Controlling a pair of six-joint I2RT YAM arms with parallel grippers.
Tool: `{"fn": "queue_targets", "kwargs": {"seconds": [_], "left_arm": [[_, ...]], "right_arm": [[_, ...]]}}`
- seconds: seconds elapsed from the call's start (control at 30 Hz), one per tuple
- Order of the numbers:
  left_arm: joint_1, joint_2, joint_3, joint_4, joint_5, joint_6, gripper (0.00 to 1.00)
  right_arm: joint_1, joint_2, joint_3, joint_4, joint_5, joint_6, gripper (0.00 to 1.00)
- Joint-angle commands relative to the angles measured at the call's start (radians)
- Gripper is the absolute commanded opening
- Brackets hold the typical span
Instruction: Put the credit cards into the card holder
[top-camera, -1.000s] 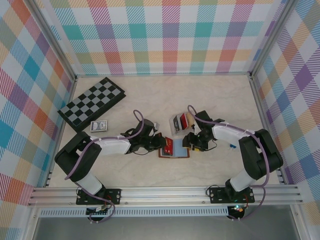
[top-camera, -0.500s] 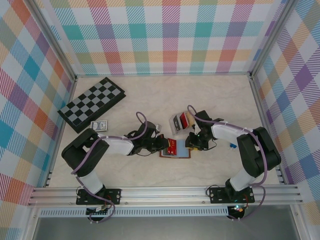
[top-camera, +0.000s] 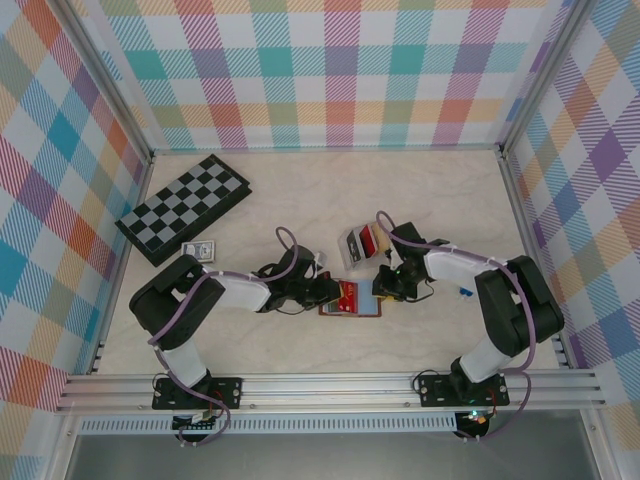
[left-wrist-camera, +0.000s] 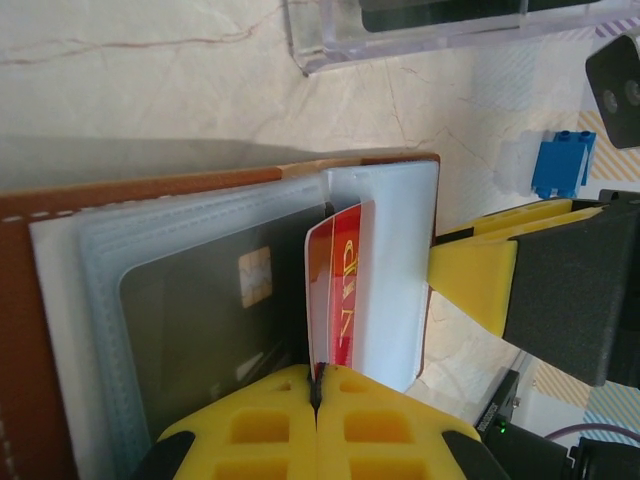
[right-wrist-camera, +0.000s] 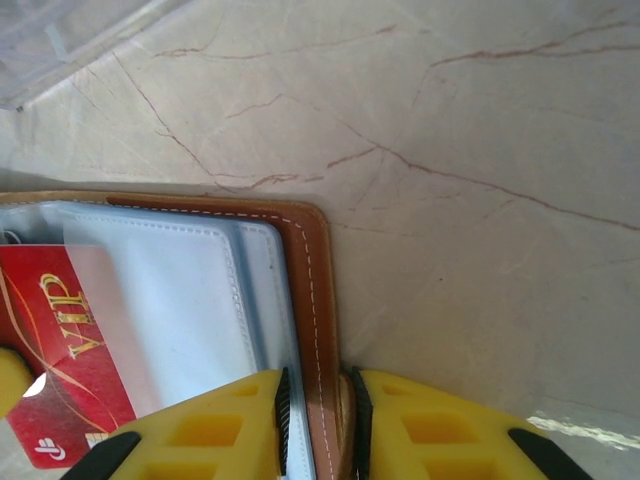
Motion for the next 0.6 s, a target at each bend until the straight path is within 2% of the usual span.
{"fn": "queue_targets", "kwargs": {"seconds": [0.0, 0.37, 0.5, 0.57], "left_arm": [[-0.025, 0.01, -0.003, -0.061, 0.006, -0.002, 0.0], [-0.068, 0.062, 0.056, -0.05, -0.085, -0.05, 0.09], [-0.08, 0.061, 0.086, -0.115, -0.096, -0.024, 0.19], [-0.086, 0.049, 0.106, -0.174, -0.113, 0.006, 0.19]], "right_arm": [[0.008, 0.015, -0.036, 0.07, -0.026, 0.021, 0.24], [0.008, -0.022, -0.082, 0.109, -0.073, 0.063, 0.2], [0.008, -0.03, -0.095, 0.121, -0.088, 0.078, 0.2], [0.008, -0.035, -0.101, 0.119, -0.076, 0.085, 0.2]]}}
